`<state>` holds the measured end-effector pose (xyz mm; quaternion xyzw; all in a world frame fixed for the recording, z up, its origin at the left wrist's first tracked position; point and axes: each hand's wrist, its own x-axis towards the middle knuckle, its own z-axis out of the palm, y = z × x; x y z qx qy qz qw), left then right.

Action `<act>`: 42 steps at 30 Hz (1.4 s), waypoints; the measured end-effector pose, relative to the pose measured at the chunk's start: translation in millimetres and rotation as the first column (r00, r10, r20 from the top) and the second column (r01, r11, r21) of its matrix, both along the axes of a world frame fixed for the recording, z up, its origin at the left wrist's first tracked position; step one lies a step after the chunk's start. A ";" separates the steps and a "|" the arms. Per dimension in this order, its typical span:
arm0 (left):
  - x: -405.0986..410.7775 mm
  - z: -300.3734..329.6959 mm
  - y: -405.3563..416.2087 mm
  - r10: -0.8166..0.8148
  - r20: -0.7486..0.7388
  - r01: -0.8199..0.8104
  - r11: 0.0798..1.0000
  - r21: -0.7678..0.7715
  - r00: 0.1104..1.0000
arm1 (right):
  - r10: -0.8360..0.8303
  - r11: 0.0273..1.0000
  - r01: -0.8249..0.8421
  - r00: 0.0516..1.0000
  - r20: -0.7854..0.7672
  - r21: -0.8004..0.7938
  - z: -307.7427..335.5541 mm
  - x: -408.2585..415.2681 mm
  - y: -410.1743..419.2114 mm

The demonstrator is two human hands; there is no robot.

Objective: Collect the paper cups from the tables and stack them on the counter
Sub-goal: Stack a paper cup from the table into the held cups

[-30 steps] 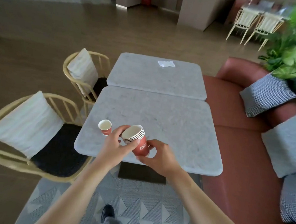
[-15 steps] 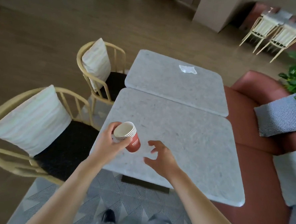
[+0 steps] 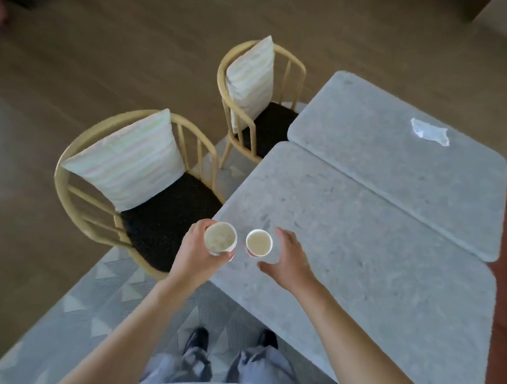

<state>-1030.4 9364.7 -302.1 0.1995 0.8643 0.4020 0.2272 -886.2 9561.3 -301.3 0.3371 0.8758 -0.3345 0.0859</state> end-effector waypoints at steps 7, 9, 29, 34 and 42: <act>24.0 -38.7 -1.5 0.028 -0.016 -0.030 0.987 -0.155 0.999 | 0.120 0.993 -0.119 0.990 0.080 -0.018 -32.4 -32.0 9.2; 31.0 -44.7 -5.2 0.035 -0.015 -0.037 0.982 -0.184 0.999 | 0.164 0.986 -0.162 0.980 0.113 -0.025 -38.7 -37.9 9.4; 61.8 -45.8 49.4 -0.169 0.078 0.180 0.968 -0.172 0.983 | 0.042 0.999 -0.047 0.977 0.210 0.020 -20.6 40.9 48.9; 95.2 -47.9 90.6 -0.373 0.103 0.385 0.908 -0.162 0.922 | -0.110 0.994 0.111 0.966 0.235 0.009 -13.9 139.2 44.4; 160.2 -43.3 128.9 -0.615 0.107 0.624 0.769 -0.139 0.781 | -0.318 0.946 0.321 0.905 0.282 0.035 -3.6 249.3 32.9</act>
